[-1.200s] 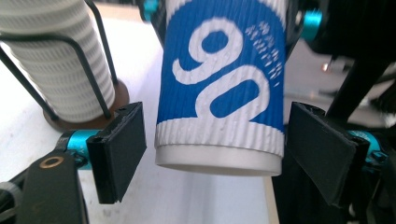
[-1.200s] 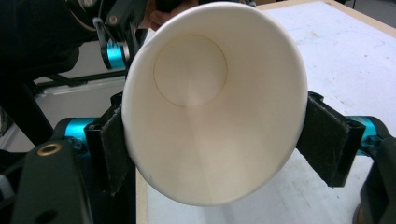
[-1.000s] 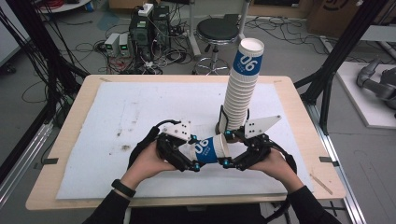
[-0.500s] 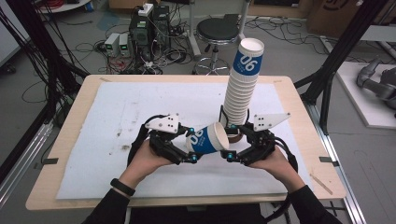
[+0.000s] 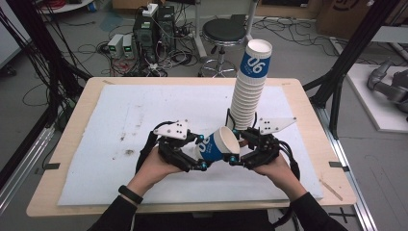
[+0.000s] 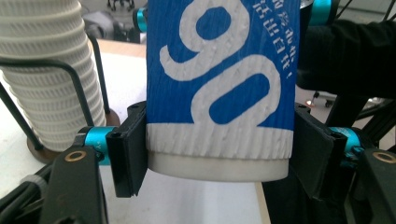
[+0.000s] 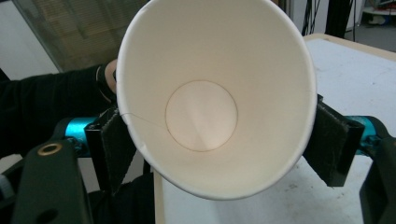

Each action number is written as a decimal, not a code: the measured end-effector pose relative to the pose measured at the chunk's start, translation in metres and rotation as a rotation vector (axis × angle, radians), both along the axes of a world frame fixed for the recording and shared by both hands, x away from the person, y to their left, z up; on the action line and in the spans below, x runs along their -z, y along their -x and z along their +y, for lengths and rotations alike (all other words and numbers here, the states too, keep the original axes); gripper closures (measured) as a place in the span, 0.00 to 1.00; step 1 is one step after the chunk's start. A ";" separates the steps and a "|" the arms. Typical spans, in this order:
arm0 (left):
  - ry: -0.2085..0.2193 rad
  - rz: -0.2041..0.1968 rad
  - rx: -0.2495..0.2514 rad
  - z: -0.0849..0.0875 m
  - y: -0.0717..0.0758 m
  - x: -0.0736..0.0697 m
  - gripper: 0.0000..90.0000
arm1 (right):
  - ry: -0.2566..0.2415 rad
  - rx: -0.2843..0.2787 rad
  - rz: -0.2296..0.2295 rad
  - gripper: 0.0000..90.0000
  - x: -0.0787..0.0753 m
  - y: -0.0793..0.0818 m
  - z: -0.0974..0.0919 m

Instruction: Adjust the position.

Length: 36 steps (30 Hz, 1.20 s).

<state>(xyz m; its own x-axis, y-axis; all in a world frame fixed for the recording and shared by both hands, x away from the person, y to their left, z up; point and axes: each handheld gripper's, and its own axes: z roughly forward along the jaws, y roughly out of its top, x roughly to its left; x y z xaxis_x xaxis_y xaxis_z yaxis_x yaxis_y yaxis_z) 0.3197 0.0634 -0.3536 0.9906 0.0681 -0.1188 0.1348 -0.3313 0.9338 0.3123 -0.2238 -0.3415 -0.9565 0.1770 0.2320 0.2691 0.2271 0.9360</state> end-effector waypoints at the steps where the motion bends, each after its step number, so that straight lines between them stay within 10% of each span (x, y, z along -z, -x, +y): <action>1: -0.024 0.000 0.003 -0.001 0.000 0.000 0.32 | 0.008 -0.001 -0.002 0.24 0.000 0.000 0.000; 15: -0.191 -0.030 0.018 -0.016 0.006 0.001 0.32 | 0.175 -0.036 -0.075 0.25 -0.005 0.006 0.009; 28: -0.006 -0.017 0.001 -0.005 0.002 0.001 0.33 | 0.087 -0.002 -0.036 0.20 -0.006 0.005 0.004; 36: 0.043 -0.008 -0.001 -0.008 0.004 0.003 0.33 | -0.050 0.003 0.005 0.21 -0.006 0.004 0.005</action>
<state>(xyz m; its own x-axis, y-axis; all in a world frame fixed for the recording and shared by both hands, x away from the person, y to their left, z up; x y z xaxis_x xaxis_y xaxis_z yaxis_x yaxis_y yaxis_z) 0.3160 0.0549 -0.3567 0.9914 0.0641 -0.1137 0.1276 -0.2905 0.9483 0.3082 -0.2186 -0.3360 -0.9549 0.1675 0.2451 0.2740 0.1792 0.9449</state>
